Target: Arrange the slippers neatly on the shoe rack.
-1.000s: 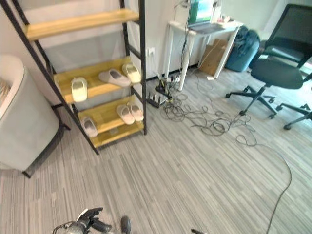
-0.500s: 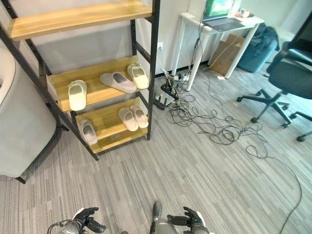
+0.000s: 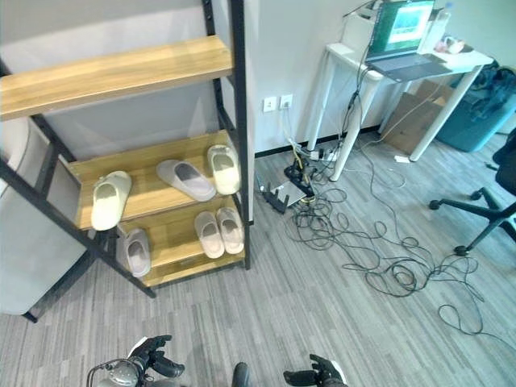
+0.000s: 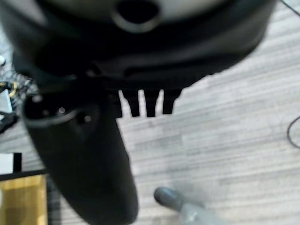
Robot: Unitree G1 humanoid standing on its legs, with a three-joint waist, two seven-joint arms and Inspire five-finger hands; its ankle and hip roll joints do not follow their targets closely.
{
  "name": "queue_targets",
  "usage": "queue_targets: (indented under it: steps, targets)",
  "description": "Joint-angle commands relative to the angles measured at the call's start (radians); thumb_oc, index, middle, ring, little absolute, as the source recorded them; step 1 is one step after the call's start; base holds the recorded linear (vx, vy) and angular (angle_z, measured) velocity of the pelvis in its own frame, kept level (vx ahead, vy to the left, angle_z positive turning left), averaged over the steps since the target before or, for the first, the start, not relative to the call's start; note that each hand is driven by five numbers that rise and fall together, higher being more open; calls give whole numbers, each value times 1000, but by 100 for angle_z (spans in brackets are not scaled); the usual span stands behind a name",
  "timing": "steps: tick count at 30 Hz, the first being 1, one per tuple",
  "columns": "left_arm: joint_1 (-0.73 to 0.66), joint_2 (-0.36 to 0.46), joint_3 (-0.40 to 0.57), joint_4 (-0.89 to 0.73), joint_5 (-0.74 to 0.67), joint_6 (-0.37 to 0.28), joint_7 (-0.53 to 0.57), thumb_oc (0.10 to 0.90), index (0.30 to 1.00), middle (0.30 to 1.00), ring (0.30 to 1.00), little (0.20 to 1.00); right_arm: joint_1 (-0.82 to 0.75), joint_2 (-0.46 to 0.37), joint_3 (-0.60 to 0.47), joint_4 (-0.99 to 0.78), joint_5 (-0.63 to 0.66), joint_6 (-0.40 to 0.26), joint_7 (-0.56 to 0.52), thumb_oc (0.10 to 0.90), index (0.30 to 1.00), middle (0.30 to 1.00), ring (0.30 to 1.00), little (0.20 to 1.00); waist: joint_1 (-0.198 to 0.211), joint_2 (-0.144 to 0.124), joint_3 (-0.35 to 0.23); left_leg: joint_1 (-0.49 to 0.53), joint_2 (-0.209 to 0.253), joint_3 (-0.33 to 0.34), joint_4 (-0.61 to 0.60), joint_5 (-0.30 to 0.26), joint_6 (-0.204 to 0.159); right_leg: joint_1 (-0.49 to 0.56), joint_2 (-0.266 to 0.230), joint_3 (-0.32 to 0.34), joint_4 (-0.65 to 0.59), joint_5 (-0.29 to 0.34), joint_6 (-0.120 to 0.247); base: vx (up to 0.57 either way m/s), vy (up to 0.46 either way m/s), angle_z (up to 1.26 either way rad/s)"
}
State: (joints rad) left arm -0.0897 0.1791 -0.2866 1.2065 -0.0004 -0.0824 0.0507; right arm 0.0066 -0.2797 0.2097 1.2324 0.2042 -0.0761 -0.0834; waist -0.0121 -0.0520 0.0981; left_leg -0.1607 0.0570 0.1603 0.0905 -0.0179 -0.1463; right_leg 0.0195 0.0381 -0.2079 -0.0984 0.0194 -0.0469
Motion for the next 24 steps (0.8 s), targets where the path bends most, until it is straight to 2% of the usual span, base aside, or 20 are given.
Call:
queue_targets:
  steps: [1, 4, 5, 8, 9, 11, 13, 16, 17, 19, 22, 24]
  targets:
    - [-23, 4, -26, 32, -7, -16, 1, 800, 900, 900, 900, 900, -5, -46, -42, -17, 8, -31, -14, 800, 900, 900, 900, 900, 54, 58, 7, 7, -25, 36, -89, 147, 50, 33, -48, 55, 115, -80, 132, 257, 29, 50]
    - [-14, 5, -19, 36, -6, -15, 0, 800, 900, 900, 900, 900, -2, -40, -41, -18, 4, -31, -12, 800, 900, 900, 900, 900, 66, 59, 2, -6, -28, 42, -94, 155, 52, 62, -42, 67, 126, -101, 131, 237, 70, 0]
    - [0, 6, -7, 45, -5, -11, -4, 800, 900, 900, 900, 900, 11, -31, -43, -17, -10, -28, -7, 800, 900, 900, 900, 900, 71, 59, -13, 12, -29, 42, -108, 147, 66, 83, -45, 75, 143, -121, 135, 253, 117, -32]
    - [6, 10, -4, 55, 0, -8, -6, 800, 900, 900, 900, 900, 19, -16, -45, -9, -17, -24, -1, 800, 900, 900, 900, 900, 78, 37, -33, 22, -46, 42, -91, 127, 82, 104, -77, 76, 162, -131, 152, 263, 158, -27]
    - [4, 16, -1, 57, 0, -7, -6, 800, 900, 900, 900, 900, 21, -9, -43, -8, -22, -23, 4, 800, 900, 900, 900, 900, 82, 24, -46, 38, -58, 45, -91, 103, 97, 95, -96, 85, 184, -124, 168, 235, 203, -22]
    - [-2, 24, 2, 48, -5, -8, -7, 800, 900, 900, 900, 900, 18, -4, -40, -10, -24, -23, 11, 800, 900, 900, 900, 900, 82, 18, -50, 54, -66, 47, -99, 85, 111, 60, -114, 90, 248, -111, 185, 136, 200, -17]
    - [-30, 44, 6, 30, -29, -12, -2, 800, 900, 900, 900, 900, -13, 6, -26, -23, -19, -26, 13, 800, 900, 900, 900, 900, 76, 30, -25, 75, -62, 35, -106, 70, 125, -62, -125, 97, 399, -64, 199, 46, 171, 22]
    - [-37, 50, 4, 25, -36, -14, 1, 800, 900, 900, 900, 900, -21, 8, -21, -25, -17, -27, 11, 800, 900, 900, 900, 900, 69, 33, -21, 97, -67, 18, -122, 69, 125, -91, -99, 115, 389, -73, 182, 85, 45, 61]
    - [-39, 54, -1, 23, -33, -14, 1, 800, 900, 900, 900, 900, -20, 8, -17, -25, -12, -29, 12, 800, 900, 900, 900, 900, 60, 30, -16, 113, -76, 8, -135, 73, 123, -100, -56, 140, 346, -82, 165, 80, 17, 65]
    - [-40, 55, 0, 30, -28, -13, 0, 800, 900, 900, 900, 900, -22, 8, -12, -23, -6, -29, 14, 800, 900, 900, 900, 900, 52, 27, -5, 129, -90, 3, -149, 77, 119, -91, -24, 163, 288, -76, 161, 62, 5, 64]
    - [-16, 42, 12, 57, 0, -11, -3, 800, 900, 900, 900, 900, -6, 9, -11, -23, -11, -33, 15, 800, 900, 900, 900, 900, 52, 25, -8, 148, -109, -12, -166, 67, 115, -36, -8, 176, 187, -67, 155, 39, -40, 68]
    - [-14, 39, 11, 58, -2, -13, -5, 800, 900, 900, 900, 900, -6, 5, -12, -19, -9, -36, 12, 800, 900, 900, 900, 900, 53, 27, 1, 134, -112, -25, -125, 61, 106, -28, -8, 175, 172, -61, 151, -25, -5, 17]
